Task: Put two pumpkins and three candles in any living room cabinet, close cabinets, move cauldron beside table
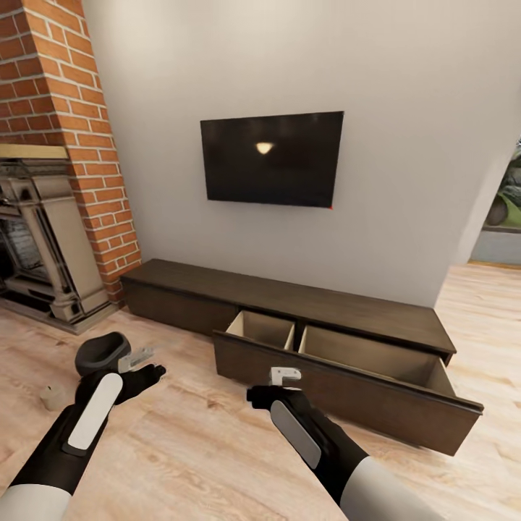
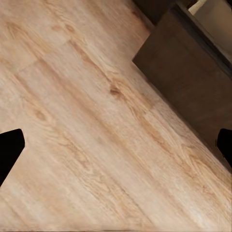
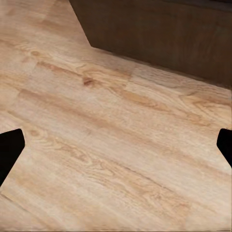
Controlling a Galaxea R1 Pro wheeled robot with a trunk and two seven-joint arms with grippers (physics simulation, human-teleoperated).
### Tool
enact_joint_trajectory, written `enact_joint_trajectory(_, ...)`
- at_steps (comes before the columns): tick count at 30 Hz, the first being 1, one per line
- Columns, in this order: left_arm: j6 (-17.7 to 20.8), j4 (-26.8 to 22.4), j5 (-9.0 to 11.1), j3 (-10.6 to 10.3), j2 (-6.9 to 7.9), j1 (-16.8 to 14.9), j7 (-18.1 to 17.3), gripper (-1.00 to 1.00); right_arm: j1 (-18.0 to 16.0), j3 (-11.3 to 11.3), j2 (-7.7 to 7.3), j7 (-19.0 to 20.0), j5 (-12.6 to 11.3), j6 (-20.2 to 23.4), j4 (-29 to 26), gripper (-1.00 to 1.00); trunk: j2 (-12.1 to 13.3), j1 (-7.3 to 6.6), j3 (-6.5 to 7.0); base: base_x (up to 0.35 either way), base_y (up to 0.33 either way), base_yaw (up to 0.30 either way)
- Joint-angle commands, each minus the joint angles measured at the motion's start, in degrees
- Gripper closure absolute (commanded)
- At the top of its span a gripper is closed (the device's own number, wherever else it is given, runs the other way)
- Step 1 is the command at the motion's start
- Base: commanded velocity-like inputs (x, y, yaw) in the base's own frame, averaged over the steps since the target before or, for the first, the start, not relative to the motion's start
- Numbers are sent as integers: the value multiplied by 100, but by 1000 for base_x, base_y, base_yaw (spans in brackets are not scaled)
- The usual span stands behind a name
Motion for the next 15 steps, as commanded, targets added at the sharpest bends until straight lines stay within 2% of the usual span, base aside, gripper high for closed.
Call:
enact_joint_trajectory(1, 1, -5, 64, -8, 12, -4, 59, -100, -6, 13, -1, -51, -46, 6, -8, -100, 38, -26, 17, -299, 0, 243)
enact_joint_trajectory(15, 2, -5, 63, -1, 31, -4, 56, -100, -6, -3, -6, -47, -47, 2, 23, -100, 600, -334, 335, -296, 0, 243)
